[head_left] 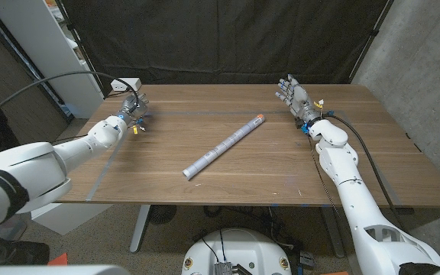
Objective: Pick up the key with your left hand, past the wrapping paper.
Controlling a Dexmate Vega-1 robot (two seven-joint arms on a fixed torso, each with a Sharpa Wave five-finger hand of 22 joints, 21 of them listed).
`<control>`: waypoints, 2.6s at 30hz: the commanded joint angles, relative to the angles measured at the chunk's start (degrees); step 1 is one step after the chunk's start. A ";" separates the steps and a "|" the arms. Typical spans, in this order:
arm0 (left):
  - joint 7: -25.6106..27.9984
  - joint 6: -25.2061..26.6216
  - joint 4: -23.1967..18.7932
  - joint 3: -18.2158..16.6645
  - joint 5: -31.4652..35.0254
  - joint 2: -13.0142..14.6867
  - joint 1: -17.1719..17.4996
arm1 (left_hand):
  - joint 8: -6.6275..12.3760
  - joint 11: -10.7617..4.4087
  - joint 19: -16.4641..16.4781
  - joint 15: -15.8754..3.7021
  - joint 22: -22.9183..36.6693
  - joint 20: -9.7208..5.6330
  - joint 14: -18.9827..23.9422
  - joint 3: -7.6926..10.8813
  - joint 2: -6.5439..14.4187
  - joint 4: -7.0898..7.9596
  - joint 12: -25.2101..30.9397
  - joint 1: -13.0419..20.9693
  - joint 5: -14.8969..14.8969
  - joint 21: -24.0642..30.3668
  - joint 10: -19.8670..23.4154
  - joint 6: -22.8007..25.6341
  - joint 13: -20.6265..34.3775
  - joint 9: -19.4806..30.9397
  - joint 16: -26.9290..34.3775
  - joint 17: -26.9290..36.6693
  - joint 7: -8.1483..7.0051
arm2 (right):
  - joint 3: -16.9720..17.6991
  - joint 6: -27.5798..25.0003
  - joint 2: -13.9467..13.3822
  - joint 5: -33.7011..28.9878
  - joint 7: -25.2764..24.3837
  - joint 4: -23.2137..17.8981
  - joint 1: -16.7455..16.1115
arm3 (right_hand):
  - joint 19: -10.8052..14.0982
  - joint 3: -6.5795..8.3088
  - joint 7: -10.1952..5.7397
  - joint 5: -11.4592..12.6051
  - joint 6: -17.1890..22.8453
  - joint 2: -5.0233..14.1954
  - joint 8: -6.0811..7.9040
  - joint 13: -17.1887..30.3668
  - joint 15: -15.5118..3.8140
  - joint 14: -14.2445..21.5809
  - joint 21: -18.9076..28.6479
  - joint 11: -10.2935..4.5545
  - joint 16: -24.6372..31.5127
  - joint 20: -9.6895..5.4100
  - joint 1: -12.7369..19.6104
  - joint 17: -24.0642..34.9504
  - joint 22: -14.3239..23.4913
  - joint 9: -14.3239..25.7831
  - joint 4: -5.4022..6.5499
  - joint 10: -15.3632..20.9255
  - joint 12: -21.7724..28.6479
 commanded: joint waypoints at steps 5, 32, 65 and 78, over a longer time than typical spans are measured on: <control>6.65 -3.17 13.60 7.02 -5.94 -7.12 -4.30 | 1.88 -0.47 0.95 -5.00 0.17 -0.22 1.36 -0.45 0.66 0.19 1.09 1.13 -0.34 0.75 1.66 3.92 0.34 0.32 0.45 0.10 0.48 | -0.06 0.67 -0.18 -0.22 -0.10 1.64 1.10 | -0.44 0.54 0.01 -0.32 0.60 0.60 0.03 0.14 0.13 0.35 0.07 -0.09 0.05 -0.71 -0.43 0.16 0.28 0.11 -0.04 0.37 -0.17; 6.39 1.28 -2.72 8.48 -8.02 2.19 -2.98 | 8.08 -2.14 2.81 -8.04 0.25 -3.17 5.32 -1.60 3.59 -0.28 3.24 4.21 -1.95 1.92 7.79 23.43 0.46 -1.36 0.48 -0.09 5.62 | 0.47 1.72 -0.25 -0.09 1.35 5.59 3.46 | -0.90 0.71 -0.05 -0.30 0.42 0.59 -0.05 0.14 0.13 0.46 0.01 -0.14 0.01 -1.10 -0.32 0.13 0.29 0.10 -0.20 0.34 -0.23; 6.25 4.57 -20.66 -12.12 -5.78 8.90 9.05 | 7.18 -2.38 3.41 -9.21 0.25 -4.25 6.83 -1.78 3.30 -0.62 4.64 5.90 -2.25 2.47 11.22 24.47 0.65 -2.08 0.29 -0.16 7.23 | 1.02 1.39 -1.12 0.81 1.24 0.31 0.19 | -1.01 0.89 -0.07 -0.28 0.53 0.60 -0.03 0.14 0.07 0.67 0.12 -0.18 0.01 -1.35 -0.25 0.12 0.29 0.10 -0.31 0.41 -0.24; 5.88 5.92 -26.07 -17.31 -6.48 10.78 12.55 | 6.71 -2.41 3.43 -9.44 0.23 -4.37 7.31 -1.81 3.27 -0.66 5.12 6.54 -2.35 2.61 12.63 24.68 0.75 -2.18 0.28 -0.18 7.73 | 0.92 1.34 -1.33 1.00 1.03 -1.04 -0.53 | -0.94 0.96 0.00 -0.28 0.65 0.60 0.01 0.14 0.07 0.80 0.19 -0.14 0.03 -1.34 -0.25 0.12 0.28 0.11 -0.34 0.58 -0.20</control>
